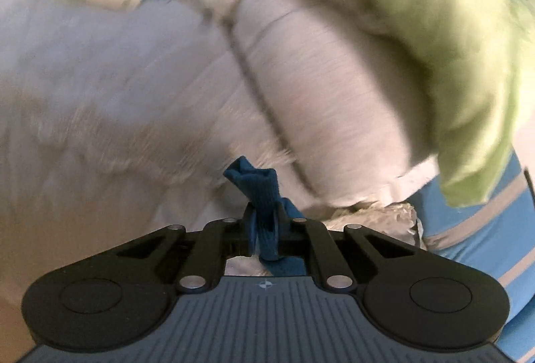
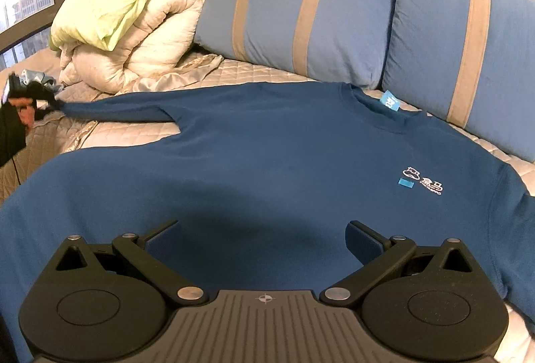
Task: Fold clothes
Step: 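Lift the held sleeve up off the bed with the left tool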
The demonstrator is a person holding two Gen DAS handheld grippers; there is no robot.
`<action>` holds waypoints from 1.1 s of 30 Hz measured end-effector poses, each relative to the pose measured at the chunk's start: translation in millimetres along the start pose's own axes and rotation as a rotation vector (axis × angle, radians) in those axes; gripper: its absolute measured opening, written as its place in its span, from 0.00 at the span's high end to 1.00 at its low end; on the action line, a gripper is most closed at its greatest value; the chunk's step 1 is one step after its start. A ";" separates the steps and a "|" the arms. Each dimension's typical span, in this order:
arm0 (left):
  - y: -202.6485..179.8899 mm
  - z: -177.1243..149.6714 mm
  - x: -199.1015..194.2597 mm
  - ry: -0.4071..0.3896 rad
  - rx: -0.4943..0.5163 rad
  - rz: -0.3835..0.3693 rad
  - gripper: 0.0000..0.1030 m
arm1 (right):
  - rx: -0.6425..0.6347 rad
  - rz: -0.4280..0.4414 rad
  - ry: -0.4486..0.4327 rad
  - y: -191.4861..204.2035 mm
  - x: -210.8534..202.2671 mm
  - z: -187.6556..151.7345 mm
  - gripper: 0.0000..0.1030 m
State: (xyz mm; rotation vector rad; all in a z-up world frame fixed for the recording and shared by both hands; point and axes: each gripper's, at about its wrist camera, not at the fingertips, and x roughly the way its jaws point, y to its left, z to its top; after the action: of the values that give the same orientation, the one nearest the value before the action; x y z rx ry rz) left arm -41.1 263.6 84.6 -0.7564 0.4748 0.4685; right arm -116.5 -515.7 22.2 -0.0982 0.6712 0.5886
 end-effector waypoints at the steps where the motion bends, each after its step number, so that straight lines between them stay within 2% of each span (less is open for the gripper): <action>1: -13.1 2.9 -5.9 -0.022 0.046 0.001 0.91 | 0.000 -0.001 0.000 0.2 0.1 -0.1 0.00; 9: -98.8 4.3 -40.1 -0.139 0.273 -0.031 0.91 | 0.017 0.003 -0.011 -2.7 -0.4 -1.9 0.00; 19: -200.1 -35.9 -70.1 -0.232 0.589 -0.140 0.91 | 0.050 0.016 0.003 -7.2 1.1 -1.8 0.00; 25: -247.8 -56.8 -72.0 -0.235 0.719 -0.236 0.91 | 0.050 0.014 0.001 -7.0 0.7 -2.4 0.00; 33: -298.2 -109.2 -76.7 -0.228 0.916 -0.328 0.91 | 0.091 0.027 -0.001 -12.9 0.8 -2.9 0.00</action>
State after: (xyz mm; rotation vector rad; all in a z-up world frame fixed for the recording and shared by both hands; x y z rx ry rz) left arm 38.5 -24.2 217.2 0.1104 0.2926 -0.0019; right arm -110.7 -526.9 18.2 -0.0040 0.6987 0.5830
